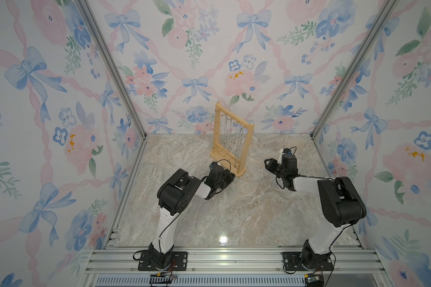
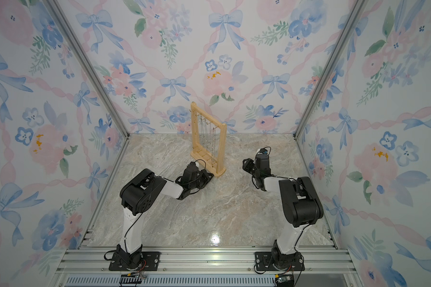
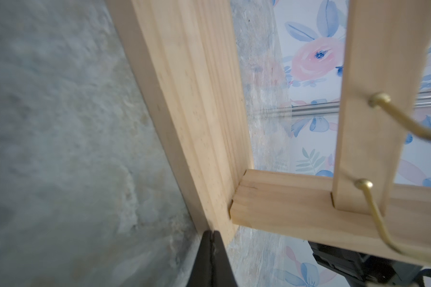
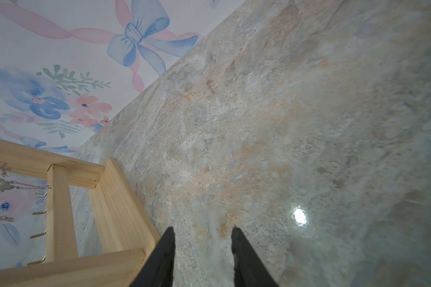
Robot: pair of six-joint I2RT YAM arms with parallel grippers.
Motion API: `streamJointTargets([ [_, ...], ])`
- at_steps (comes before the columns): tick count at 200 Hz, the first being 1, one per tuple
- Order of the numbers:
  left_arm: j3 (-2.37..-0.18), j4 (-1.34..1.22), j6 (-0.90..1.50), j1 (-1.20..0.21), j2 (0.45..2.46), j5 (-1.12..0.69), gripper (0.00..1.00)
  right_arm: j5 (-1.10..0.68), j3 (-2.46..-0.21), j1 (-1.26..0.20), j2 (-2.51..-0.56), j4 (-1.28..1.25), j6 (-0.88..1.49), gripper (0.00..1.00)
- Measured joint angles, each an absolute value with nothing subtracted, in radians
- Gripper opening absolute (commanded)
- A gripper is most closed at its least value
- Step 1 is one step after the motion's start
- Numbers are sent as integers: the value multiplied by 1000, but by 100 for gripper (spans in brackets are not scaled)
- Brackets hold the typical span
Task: Take the necklace off the jewelry display stand
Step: Adjust the stand at the center of the board.
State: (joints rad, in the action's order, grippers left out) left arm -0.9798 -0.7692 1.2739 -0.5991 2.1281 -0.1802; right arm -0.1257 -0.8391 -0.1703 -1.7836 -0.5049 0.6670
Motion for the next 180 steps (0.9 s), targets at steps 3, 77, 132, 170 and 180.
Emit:
streamJointTargets([
  [3, -984, -772, 1277, -600, 2132, -180, 0, -126, -839, -169, -1784, -505, 667, 40],
  [77, -1113, -826, 1343, -640, 2234, -171, 0, -123, -839, -152, -1784, -505, 681, 41],
  [132, -1207, -868, 1399, -674, 2307, -133, 0, -122, -833, -131, -1786, -512, 701, 41],
  [170, -1281, -891, 1421, -681, 2360, -116, 0, -122, -827, -123, -1787, -513, 708, 41],
  [180, -1294, -894, 1425, -681, 2369, -115, 0, -122, -827, -123, -1787, -513, 708, 41],
])
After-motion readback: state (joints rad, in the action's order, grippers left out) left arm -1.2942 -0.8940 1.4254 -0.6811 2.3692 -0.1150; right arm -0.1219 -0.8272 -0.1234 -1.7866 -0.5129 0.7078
